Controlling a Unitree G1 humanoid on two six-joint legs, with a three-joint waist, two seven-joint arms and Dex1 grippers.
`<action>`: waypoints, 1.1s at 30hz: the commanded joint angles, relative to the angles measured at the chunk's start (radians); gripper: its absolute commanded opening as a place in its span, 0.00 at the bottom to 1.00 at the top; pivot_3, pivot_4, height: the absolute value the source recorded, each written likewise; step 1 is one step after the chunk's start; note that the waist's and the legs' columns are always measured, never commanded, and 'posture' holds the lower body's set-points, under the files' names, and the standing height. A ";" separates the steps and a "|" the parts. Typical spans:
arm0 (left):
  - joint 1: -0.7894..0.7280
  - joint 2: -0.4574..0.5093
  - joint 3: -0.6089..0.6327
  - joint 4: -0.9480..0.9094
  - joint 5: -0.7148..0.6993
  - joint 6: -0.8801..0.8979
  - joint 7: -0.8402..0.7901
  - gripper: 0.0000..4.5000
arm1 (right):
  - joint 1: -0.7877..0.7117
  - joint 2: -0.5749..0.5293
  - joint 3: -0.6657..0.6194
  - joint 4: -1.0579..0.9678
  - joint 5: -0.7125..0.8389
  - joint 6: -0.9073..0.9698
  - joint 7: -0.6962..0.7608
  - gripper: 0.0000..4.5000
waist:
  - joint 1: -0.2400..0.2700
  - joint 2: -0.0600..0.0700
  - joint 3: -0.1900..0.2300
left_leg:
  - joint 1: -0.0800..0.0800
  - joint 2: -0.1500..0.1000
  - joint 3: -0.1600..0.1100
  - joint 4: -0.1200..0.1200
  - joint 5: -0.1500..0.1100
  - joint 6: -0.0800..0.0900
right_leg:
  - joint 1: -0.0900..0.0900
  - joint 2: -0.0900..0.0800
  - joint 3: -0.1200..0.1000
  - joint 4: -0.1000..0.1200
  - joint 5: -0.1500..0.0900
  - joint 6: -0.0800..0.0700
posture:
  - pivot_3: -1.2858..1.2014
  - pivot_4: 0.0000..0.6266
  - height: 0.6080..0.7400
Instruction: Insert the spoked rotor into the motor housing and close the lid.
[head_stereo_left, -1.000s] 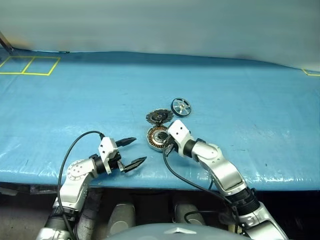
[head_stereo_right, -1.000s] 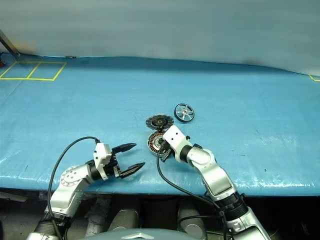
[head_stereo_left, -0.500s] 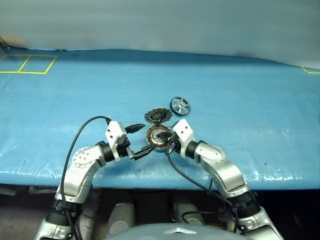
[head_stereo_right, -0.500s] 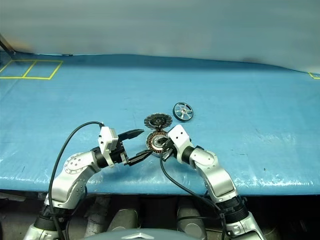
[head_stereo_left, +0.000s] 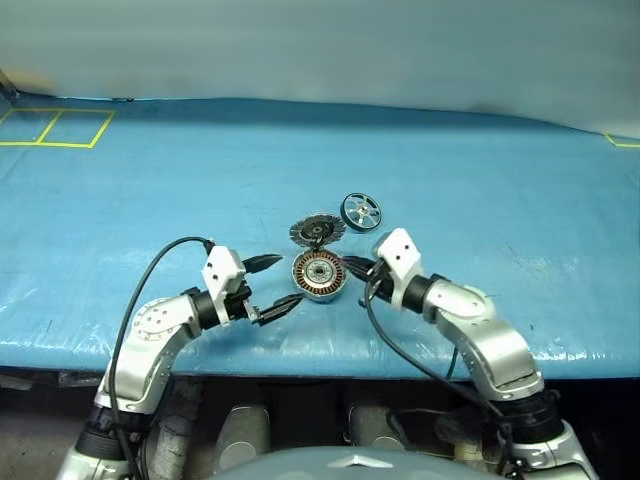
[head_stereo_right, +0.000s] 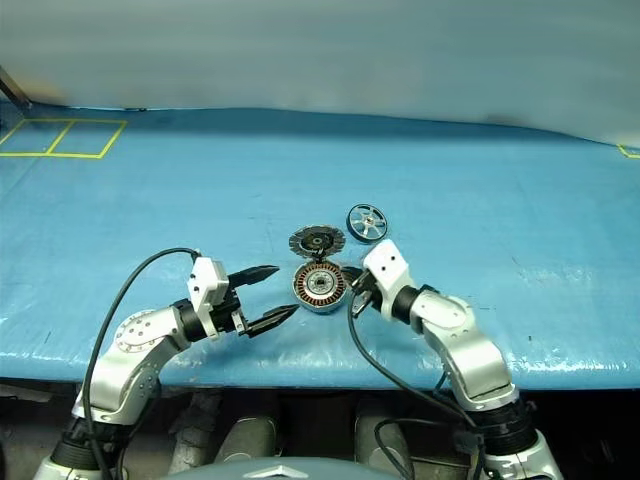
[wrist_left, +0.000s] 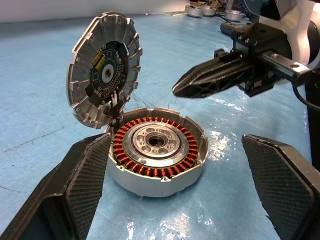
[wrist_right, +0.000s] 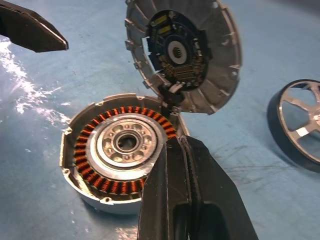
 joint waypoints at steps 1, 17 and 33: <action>-0.009 -0.007 0.029 -0.007 -0.012 -0.025 0.016 1.00 | -0.074 -0.067 -0.043 0.020 -0.034 -0.019 0.011 0.01 | -0.001 0.000 0.000 | 0.000 0.000 0.000 0.000 0.000 0.000 | 0.000 0.000 0.000 0.000 0.000 0.000 | 0.52 0.24 1.00; 0.007 -0.035 0.015 -0.029 0.006 -0.034 0.060 1.00 | -0.674 0.016 0.075 0.867 -0.243 -0.307 0.067 0.44 | -0.002 0.001 0.001 | -0.001 0.000 0.002 -0.001 0.000 0.000 | -0.001 0.000 0.001 0.000 0.005 -0.004 | 0.52 0.24 1.00; 0.089 -0.025 0.024 -0.099 0.005 -0.022 0.115 1.00 | -0.818 0.034 0.107 1.221 -0.343 -0.450 0.175 0.95 | -0.005 0.004 0.003 | -0.001 -0.001 0.001 0.000 0.000 0.001 | -0.002 -0.001 0.001 0.001 0.005 -0.004 | 0.52 0.24 1.00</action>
